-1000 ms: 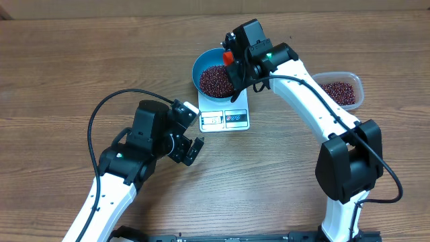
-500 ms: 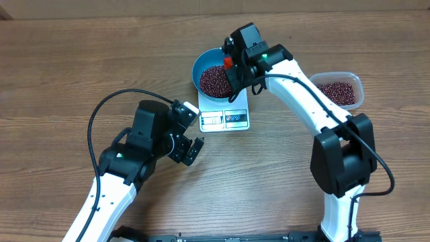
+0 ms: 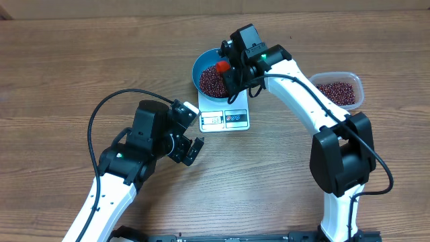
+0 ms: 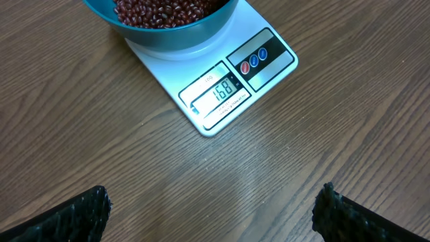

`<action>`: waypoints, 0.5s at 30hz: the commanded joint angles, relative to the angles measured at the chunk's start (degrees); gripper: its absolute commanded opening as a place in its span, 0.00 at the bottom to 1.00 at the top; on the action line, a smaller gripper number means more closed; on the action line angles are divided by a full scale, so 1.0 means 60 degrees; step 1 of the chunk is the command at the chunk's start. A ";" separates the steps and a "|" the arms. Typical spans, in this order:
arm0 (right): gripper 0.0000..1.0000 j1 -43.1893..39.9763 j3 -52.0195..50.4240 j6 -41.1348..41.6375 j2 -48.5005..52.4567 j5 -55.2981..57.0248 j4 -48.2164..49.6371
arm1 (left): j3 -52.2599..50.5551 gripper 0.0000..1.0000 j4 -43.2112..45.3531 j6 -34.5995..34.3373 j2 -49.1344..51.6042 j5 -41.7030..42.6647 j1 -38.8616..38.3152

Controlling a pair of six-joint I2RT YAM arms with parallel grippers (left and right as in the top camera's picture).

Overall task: Scoop item into bowl and weigh 150g on scale
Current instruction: 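Tilt the scoop over the teal bowl, trickling beans in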

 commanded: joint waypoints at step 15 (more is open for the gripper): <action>0.04 -0.0412 0.0951 0.0244 -0.0452 -0.0393 -0.0266 | -0.0076 1.00 -0.0004 0.0219 0.0040 0.0084 -0.0018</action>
